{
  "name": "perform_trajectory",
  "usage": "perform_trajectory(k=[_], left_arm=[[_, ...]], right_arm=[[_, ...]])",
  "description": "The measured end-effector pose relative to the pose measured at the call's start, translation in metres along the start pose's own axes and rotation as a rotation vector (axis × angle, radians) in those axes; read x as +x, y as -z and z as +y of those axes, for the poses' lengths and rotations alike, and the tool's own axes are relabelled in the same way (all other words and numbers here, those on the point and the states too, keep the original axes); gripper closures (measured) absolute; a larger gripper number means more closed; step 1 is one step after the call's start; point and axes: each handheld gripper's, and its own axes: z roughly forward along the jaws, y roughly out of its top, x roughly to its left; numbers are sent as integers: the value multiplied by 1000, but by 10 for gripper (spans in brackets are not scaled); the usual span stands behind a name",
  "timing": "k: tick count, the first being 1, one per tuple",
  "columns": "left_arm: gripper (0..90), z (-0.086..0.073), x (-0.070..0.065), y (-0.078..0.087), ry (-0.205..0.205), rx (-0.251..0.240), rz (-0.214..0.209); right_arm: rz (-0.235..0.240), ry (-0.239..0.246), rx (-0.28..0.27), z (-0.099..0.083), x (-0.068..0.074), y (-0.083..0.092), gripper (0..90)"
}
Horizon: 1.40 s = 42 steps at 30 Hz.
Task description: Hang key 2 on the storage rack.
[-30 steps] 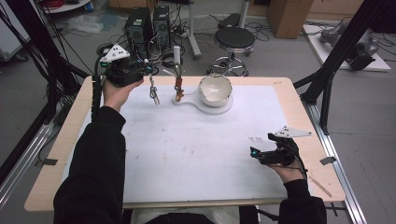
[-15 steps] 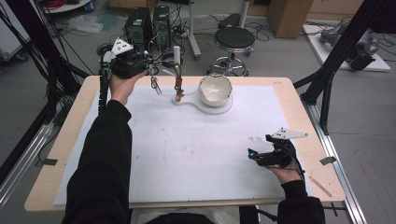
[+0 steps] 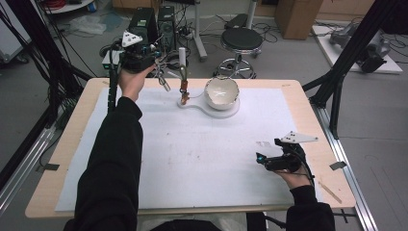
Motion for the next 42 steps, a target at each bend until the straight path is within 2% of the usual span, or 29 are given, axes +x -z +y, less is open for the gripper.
perform_trajectory(k=[4, 14, 15, 17, 21, 23, 27, 31, 39, 42], left_arm=[[721, 2, -5, -4, 7, -25, 22], [721, 0, -17, -16, -14, -5, 19], [720, 1, -19, -16, -23, -4, 30], [721, 1, -19, -17, -29, -5, 39], [720, 0, -12, -16, -10, -2, 71], [721, 1, -11, -15, 10, -11, 64], [721, 2, -14, -14, 8, -37, 53], [721, 3, -18, -15, 3, -34, 54], [720, 5, -28, -13, 18, -49, -16], [721, 6, -28, -11, 20, -50, -21]], right_arm=[[-4, -5, -3, 0, -1, 1, 7], [-6, 1, -1, -1, -1, 1, 8], [-6, -1, 2, -1, 0, 1, 8], [-5, 3, 1, -1, 0, 0, 8], [-5, 4, 3, -1, 0, 0, 8], [-6, 3, 4, -1, 0, 0, 7], [-7, 5, 6, -1, 0, -1, 8], [-8, 8, 6, -1, 0, -1, 7], [-11, 6, 9, -1, -1, -2, 8], [-11, 6, 11, -1, 0, -2, 8]])
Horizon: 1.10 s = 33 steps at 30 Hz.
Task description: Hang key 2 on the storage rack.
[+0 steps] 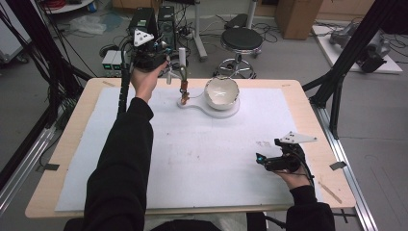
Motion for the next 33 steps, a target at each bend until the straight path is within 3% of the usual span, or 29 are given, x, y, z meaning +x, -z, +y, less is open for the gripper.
perform_trajectory(k=[6, 8, 18, 25, 33], left_arm=[[720, 3, -1, 7, 3, 19, 5], [719, 1, -1, 8, 18, 23, -13], [713, -14, -2, 4, -5, 54, 18], [688, -20, -4, -2, 2, 93, -24], [674, -29, -7, -2, 28, 100, -56]], right_arm=[[1, 0, 1, 0, 0, 0, 8], [4, 3, 3, 0, 0, -1, 8], [5, 6, 12, 0, 1, -3, 7], [4, 6, 11, -1, 1, -3, 8], [2, 6, 7, -1, 0, -2, 7]])
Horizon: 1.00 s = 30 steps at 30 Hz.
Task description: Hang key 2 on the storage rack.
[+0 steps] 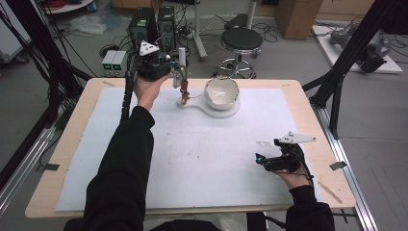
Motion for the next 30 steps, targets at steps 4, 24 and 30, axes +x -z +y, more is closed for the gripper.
perform_trajectory(k=[4, 24, 30], left_arm=[[529, -4, 8, 3, 66, -9, -18], [18, -12, 28, 24, 103, 53, -114], [17, -16, 35, 38, 121, 68, -133]], right_arm=[[0, 0, 0, 0, 0, 0, 7], [0, -7, -8, 0, -1, 0, 8], [2, -5, -3, 1, -1, -1, 7]])
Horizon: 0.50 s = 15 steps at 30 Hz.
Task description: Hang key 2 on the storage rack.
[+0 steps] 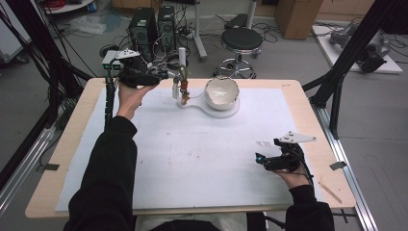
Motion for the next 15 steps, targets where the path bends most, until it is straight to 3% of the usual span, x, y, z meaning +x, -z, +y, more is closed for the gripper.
perform_trajectory(k=[15], left_arm=[[17, -15, 5, 29, -6, 29, -5]], right_arm=[[-2, -1, -1, 0, 0, -1, 7]])
